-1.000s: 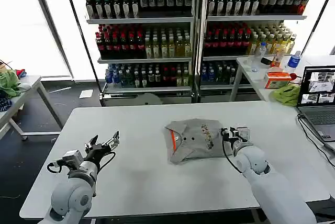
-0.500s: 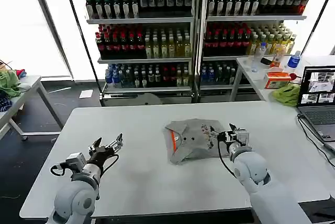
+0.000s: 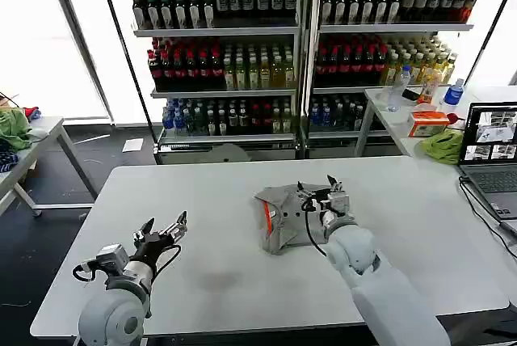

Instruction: Fold and organize the clothes.

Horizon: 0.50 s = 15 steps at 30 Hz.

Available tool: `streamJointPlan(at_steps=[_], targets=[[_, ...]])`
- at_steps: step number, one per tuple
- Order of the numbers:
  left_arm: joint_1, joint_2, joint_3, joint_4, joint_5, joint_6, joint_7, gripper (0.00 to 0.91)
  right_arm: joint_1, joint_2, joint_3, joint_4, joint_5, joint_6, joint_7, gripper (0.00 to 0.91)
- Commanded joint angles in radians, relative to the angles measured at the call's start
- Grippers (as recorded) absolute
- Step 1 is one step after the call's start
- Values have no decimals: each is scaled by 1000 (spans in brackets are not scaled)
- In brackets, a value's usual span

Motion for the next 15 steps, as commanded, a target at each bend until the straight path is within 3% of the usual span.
streamJointPlan(at_steps=[1,8,15], targets=[[38,-11,-12,-13,5,2,1,907,84,109,-65,-174,-5,-11,47,907],[41,-14,-10,-10,8,7,4,907,100,142,-59,-228,105,-57,83,907],[41,-4,-15,-6,6,7,7,907,103,151,-56,-255,138,-69,94,907]])
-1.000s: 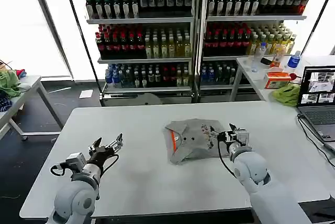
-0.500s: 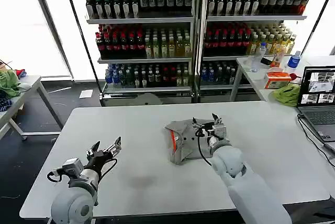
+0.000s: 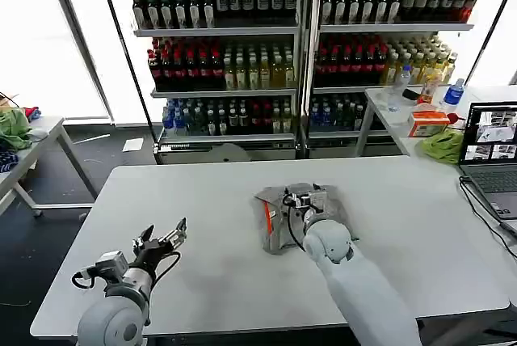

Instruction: Fold and organize the clothes.

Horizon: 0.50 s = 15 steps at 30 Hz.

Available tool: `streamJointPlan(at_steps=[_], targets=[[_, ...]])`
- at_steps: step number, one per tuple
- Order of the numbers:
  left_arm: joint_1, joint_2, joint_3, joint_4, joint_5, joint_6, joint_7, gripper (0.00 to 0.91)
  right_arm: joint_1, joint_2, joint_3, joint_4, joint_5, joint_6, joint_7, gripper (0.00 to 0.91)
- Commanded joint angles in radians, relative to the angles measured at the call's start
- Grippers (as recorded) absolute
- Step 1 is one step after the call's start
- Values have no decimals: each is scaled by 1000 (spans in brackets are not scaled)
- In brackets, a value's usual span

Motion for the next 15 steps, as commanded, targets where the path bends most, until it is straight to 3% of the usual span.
streamJointPlan(at_steps=[1,15], targets=[[8,5,-2,0,-1,2,2,907,33,52,-8,-97,76,-25,29,907],[21,10,-10,-9,-3,2,6,907,22,68,18,-121,83,-17,-2,907]])
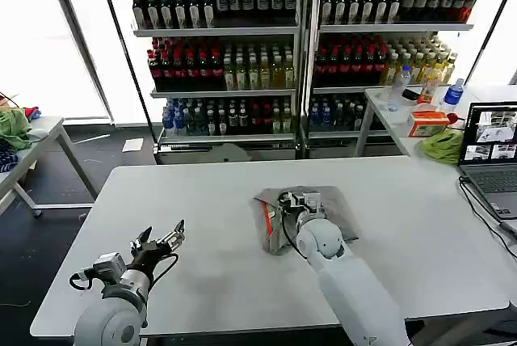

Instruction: Fold and organize the clothes.

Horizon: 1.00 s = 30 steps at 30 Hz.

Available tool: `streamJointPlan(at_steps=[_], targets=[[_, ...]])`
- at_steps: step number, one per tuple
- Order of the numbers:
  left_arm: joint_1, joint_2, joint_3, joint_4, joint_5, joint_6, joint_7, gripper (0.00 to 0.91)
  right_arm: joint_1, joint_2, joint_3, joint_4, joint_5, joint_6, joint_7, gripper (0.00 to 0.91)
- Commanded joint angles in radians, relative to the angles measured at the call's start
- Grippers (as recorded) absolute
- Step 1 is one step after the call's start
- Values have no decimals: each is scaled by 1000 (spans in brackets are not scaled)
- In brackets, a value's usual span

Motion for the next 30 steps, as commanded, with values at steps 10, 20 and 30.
streamJointPlan(at_steps=[10,20,30], targets=[[14,-8,12,-16,3,3,7,907,-15,-44,74,164,-48,40,-17,907],[52,-21,-14,-91,30,-20,12,907,-131,-162,176,459,-169,42,23,907],[78,-51,-9,-137,167,-61,37,907,-456,-212,447,671,-226,-12,20,907]])
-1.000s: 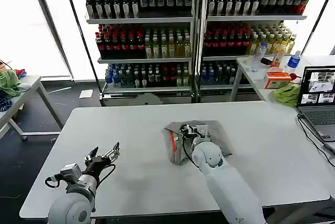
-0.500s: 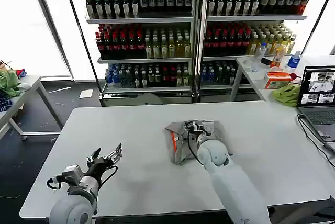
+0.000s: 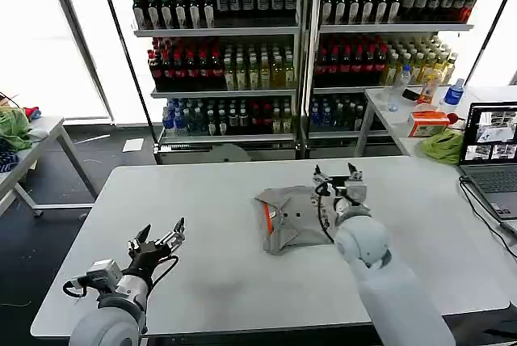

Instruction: Fold and organize the clothes.

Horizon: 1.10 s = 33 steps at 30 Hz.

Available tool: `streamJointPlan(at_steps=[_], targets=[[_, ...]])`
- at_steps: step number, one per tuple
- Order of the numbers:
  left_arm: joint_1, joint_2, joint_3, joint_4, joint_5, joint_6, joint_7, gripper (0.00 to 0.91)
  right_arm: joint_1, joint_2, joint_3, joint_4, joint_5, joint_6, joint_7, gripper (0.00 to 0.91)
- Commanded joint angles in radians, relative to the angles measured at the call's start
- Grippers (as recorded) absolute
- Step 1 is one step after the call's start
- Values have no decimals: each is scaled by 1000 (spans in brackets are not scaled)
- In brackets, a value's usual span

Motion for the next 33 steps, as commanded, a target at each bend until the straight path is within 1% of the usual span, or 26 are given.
streamJointPlan(at_steps=[1,3,6,10,11,14,16,22,28,33], targets=[[22,-21,13,-53,140,-37,23,907,-333,-65,284,305,-82,-30,3,907],[22,-21,20,-59,197,-48,37,907,-374,-58,344,337,-79,-28,-1,907],[24,-14,23,-70,218,-52,44,907,-419,-59,386,374,-82,-28,-4,907],[19,-6,23,-63,235,-57,47,907,-452,-63,403,392,-89,-31,-4,907],[18,-4,23,-60,239,-58,48,907,-456,-64,405,392,-88,-33,3,907],[13,-1,17,-46,238,-67,46,907,-456,-68,399,385,-84,-34,9,907],[8,0,5,-46,246,-25,47,907,-458,-70,392,385,-84,-34,12,907],[9,15,0,-26,220,-29,38,907,-455,-76,363,376,-89,-35,16,907],[-9,20,11,-13,220,-28,37,907,-450,-105,342,357,-94,-35,13,907],[-17,25,22,3,219,-28,38,907,-452,-151,326,343,-63,-35,6,907]])
